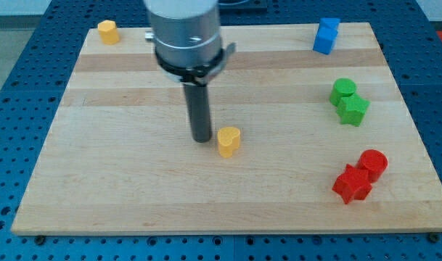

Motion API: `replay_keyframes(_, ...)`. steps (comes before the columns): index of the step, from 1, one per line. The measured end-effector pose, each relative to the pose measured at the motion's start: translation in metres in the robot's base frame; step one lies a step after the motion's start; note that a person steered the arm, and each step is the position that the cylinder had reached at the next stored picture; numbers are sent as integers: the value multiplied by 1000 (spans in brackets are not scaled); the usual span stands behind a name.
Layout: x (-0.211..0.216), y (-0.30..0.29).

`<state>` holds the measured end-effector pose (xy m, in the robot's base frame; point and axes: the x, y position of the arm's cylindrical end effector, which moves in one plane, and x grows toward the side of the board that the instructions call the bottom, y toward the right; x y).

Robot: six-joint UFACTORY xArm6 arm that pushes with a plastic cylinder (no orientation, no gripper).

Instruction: Slide the yellow heart into the red star

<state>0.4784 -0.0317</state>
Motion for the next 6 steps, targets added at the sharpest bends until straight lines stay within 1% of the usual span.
replay_keyframes(1, 1, 10)
replay_keyframes(2, 25, 37)
replay_keyframes(3, 57, 75)
replay_keyframes(6, 78, 121)
